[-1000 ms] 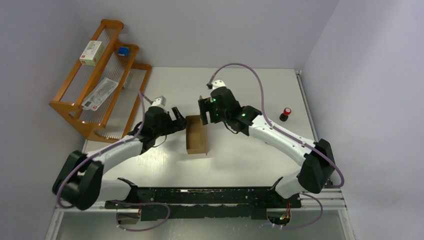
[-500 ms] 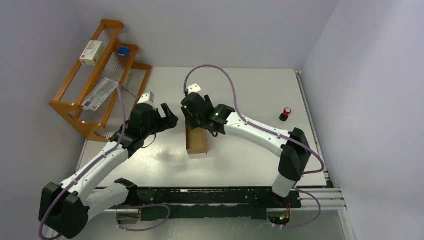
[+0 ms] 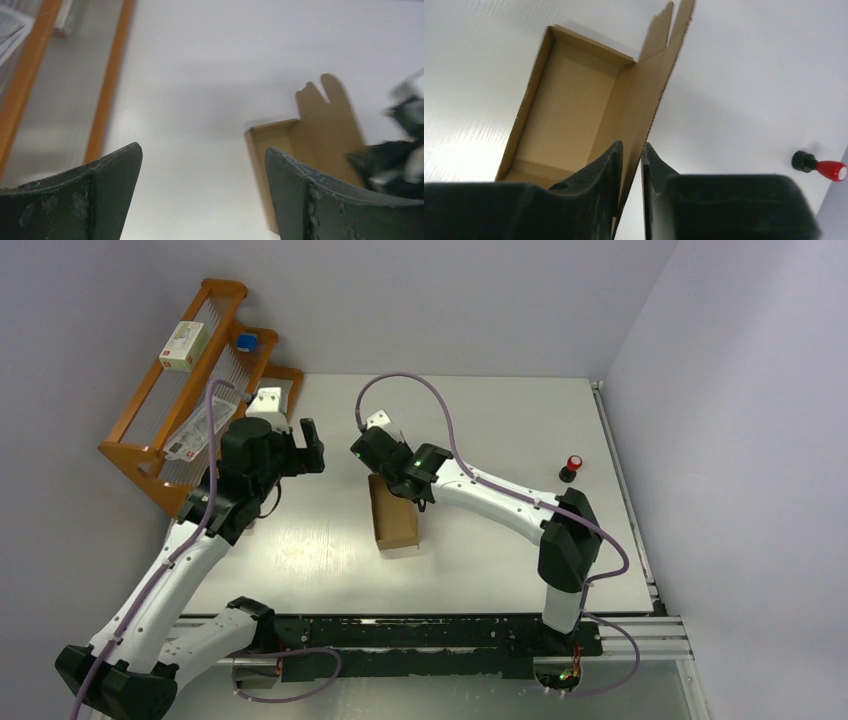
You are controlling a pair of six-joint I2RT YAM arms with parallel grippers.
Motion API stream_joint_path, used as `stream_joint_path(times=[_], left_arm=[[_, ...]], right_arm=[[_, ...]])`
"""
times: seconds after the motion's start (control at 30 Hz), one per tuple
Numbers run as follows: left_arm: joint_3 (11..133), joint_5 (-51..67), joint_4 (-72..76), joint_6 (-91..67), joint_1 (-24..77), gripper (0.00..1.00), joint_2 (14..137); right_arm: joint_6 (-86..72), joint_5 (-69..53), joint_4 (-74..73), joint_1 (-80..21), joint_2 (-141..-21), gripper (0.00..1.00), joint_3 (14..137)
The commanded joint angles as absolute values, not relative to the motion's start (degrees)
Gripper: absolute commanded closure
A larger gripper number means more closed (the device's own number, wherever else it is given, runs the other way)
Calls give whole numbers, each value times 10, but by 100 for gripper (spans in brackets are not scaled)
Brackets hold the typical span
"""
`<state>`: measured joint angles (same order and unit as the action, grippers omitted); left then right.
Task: Fold the paper box
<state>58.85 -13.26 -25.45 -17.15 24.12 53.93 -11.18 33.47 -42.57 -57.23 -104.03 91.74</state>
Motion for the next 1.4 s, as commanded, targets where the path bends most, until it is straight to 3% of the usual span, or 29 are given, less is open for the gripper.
stream_joint_path(times=[0.0, 0.1, 0.3, 0.53, 0.83, 0.93, 1.13, 1.37], left_arm=[[563, -163, -296, -110, 201, 3, 538], [556, -161, -290, -108, 195, 3, 524], [549, -165, -289, -108, 191, 3, 513], [544, -146, -284, -102, 187, 3, 510], [534, -72, -263, -77, 175, 3, 517], [534, -35, -255, -62, 174, 3, 532], [558, -8, -250, -31, 175, 5, 591], [640, 5, -292, 14, 175, 6, 684]], right_arm=[[-40, 338, -435, -572, -1050, 81, 946], [8, 311, -420, -562, -1053, 92, 948], [113, 209, -368, -528, -1043, 100, 949], [272, -76, -344, -447, -1048, 100, 960], [440, -153, -396, -418, -1112, 97, 1001], [465, -168, -407, -412, -1129, 91, 1018], [437, -148, -386, -406, -1112, 60, 1028], [375, -47, -321, -401, -1002, 45, 921]])
